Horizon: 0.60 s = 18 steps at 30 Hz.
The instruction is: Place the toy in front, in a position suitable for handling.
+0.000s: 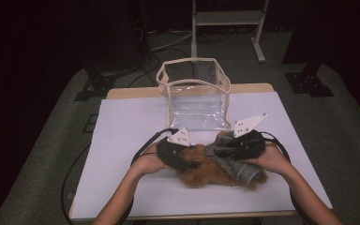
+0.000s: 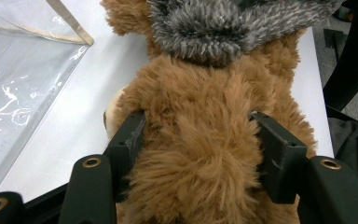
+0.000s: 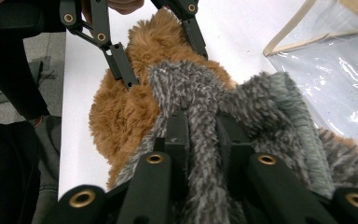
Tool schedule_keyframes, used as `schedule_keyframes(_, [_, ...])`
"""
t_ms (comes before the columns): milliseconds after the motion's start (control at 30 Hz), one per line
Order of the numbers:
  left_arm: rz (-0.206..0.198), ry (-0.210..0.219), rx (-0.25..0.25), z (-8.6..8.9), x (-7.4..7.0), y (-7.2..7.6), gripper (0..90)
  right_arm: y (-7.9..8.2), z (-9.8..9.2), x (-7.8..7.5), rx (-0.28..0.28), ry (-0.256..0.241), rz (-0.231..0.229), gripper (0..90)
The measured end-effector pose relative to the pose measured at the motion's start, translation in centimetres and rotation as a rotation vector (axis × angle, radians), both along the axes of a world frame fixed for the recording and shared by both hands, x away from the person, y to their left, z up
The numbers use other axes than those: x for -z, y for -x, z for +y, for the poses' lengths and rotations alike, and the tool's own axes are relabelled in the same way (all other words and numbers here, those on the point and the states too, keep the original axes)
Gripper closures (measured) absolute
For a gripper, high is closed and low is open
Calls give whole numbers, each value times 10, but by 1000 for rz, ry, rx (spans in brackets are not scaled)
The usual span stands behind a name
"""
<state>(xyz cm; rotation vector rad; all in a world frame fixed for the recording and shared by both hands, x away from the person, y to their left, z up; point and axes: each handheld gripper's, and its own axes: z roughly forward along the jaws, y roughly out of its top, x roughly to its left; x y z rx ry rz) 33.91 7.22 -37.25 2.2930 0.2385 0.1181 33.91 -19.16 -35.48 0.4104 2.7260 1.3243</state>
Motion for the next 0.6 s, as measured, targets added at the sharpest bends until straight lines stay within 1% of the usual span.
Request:
schedule_keyframes(67, [2, 1, -3, 0, 0, -1, 413, 1, 1, 0, 4, 4, -12, 704])
schedule_keyframes(100, [3, -1, -1, 1, 0, -2, 412, 2, 3, -2, -1, 8, -12, 628])
schedule_keyframes(133, [5, -1, -3, 1, 0, -2, 412, 2, 3, -2, -1, 8, -12, 628])
schedule_keyframes(167, [6, -1, -4, 1, 0, -2, 412, 2, 5, -4, -5, 8, 0, 575])
schedule_keyframes(200, [6, 0, -5, 1, 0, -3, 412, 3, 5, -7, -8, 9, 3, 556])
schedule_keyframes(233, [5, -1, -4, 1, 0, -3, 411, 4, 5, -11, -7, 11, 0, 536])
schedule_keyframes(300, [6, -3, -5, 2, 0, -3, 410, 7, 5, -18, -14, 27, -22, 492])
schedule_keyframes(367, [5, -5, -3, 2, 0, -3, 409, 11, 2, -24, -14, 41, -49, 480])
schedule_keyframes(400, [5, -5, -3, 2, 0, -4, 409, 13, -2, -27, -12, 41, -55, 476])
schedule_keyframes(433, [6, -4, -5, 3, 0, -4, 408, 15, -9, -30, -4, 46, -60, 465])
schedule_keyframes(467, [8, -3, -6, 3, 0, -4, 408, 15, -9, -30, -4, 46, -60, 465])
schedule_keyframes(533, [6, -4, -5, 3, 0, -4, 407, 18, -17, -29, 2, 53, -64, 467])
schedule_keyframes(600, [6, -6, -2, 2, -1, -4, 408, 19, -23, -24, 13, 55, -46, 475])
